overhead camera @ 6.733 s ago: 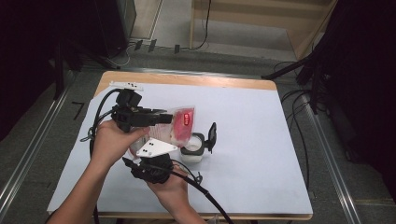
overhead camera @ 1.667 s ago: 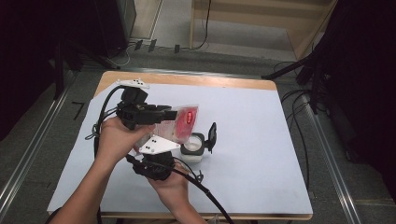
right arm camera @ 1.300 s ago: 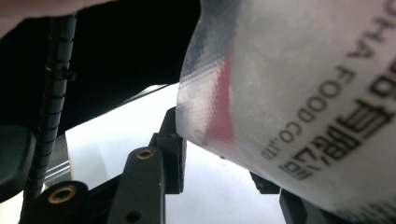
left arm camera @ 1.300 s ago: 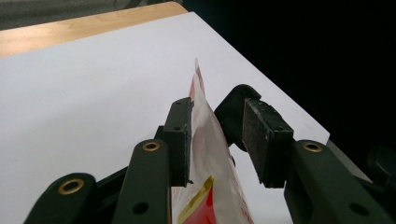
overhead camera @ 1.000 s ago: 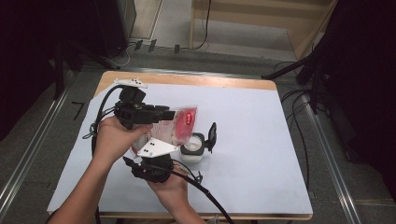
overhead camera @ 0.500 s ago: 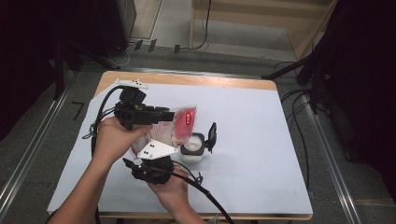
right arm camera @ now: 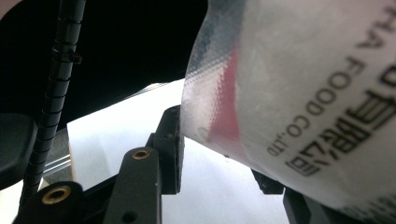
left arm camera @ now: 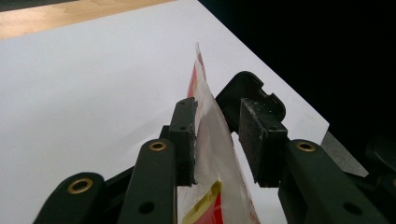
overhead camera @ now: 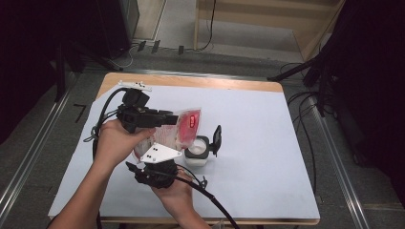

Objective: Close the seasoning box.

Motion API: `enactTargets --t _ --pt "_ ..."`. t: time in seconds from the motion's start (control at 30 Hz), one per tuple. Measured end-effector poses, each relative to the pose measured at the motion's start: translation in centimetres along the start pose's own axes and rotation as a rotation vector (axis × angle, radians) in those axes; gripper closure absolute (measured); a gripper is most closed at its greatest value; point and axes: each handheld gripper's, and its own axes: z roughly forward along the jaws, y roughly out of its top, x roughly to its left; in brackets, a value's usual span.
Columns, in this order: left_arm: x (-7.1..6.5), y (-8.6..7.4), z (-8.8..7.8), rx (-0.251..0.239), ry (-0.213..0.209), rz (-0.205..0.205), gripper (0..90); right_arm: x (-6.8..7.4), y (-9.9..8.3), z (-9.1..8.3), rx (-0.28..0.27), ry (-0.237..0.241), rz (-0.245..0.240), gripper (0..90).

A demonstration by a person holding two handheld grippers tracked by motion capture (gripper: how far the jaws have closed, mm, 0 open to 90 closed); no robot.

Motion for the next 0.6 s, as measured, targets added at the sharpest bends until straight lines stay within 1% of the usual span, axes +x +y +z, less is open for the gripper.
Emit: enactTargets --t 0.6 --pt "-0.16 -0.01 0.13 0.001 0.000 0.007 66.8 0.00 0.05 -0.03 -0.006 -0.001 0.011 60.4"
